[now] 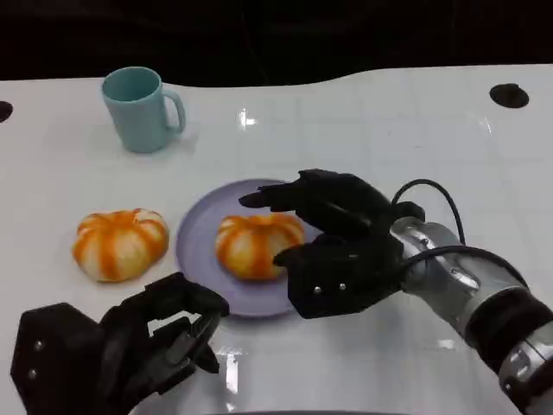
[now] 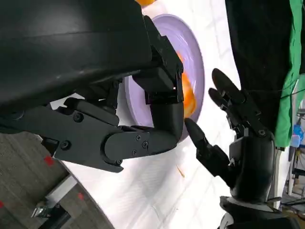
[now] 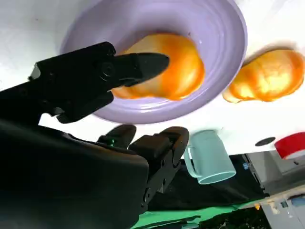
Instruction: Grasp the bread from the table and place it into the plate.
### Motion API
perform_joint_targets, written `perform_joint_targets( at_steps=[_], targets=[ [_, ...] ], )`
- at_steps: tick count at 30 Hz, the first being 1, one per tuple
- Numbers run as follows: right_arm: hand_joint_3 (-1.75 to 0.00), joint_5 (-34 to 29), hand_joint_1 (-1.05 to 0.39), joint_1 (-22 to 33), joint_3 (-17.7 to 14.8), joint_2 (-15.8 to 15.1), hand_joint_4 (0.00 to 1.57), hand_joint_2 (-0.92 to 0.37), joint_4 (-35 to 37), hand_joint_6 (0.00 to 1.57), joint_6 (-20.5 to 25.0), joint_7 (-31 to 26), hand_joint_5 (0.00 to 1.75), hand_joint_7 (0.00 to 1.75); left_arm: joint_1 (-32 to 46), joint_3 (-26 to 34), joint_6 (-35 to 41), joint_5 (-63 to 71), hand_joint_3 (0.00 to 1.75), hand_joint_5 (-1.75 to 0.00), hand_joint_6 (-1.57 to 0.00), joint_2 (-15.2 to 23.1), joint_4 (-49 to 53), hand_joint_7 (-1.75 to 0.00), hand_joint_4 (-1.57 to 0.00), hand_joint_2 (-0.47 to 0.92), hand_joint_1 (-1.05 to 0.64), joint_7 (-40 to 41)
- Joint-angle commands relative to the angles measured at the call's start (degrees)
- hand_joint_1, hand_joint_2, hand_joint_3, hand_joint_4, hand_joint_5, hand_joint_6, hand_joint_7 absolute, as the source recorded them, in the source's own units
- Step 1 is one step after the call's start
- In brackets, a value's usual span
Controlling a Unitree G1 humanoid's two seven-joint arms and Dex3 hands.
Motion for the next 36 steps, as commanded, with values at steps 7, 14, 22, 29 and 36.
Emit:
perform_joint_targets(
  at_steps=[7,14,22,29,36],
  targets=[
    [-0.24,2.55,-0.61,7.27,-1.64,-5.17,0.02,-0.92,-11.46,0.36,-0.72,3.31,0.52,0.01,1.41,-0.09,0.09,0.00,0.47,-1.74,-0.63,0.27,-1.38,-1.31,-0.60,0.92,-0.43,0.44],
    [-0.20,8.98,-0.55,17.64,-6.63,-10.38,0.12,-0.92,-27.59,0.42,-2.31,6.92,0.61,0.04,1.46,0.04,0.18,-0.32,0.46,-1.74,-0.65,0.14,-1.42,-1.30,-0.62,0.92,-0.44,0.34],
    [-0.18,22.00,-0.39,30.49,-13.25,-14.58,0.36,-0.92,-40.56,0.58,-4.50,14.06,0.76,0.11,1.61,0.10,1.07,-0.50,0.45,-1.74,-0.64,0.38,-2.13,-1.30,-0.61,0.92,-0.44,0.19],
    [-0.22,36.97,-0.24,41.23,-19.00,-13.91,0.49,-0.92,-51.29,0.76,1.83,20.09,1.17,0.30,1.67,0.13,1.37,-0.55,0.44,-1.74,-0.64,0.42,-2.32,-1.30,-0.61,0.92,-0.44,0.13],
    [-1.05,40.96,-0.16,49.44,-22.18,-13.70,0.64,-0.61,-59.63,0.64,8.45,20.43,1.48,1.26,1.62,0.62,2.05,-1.29,0.44,-1.74,-0.65,0.58,-2.40,-1.27,-0.62,0.92,-0.44,0.02]
  ],
)
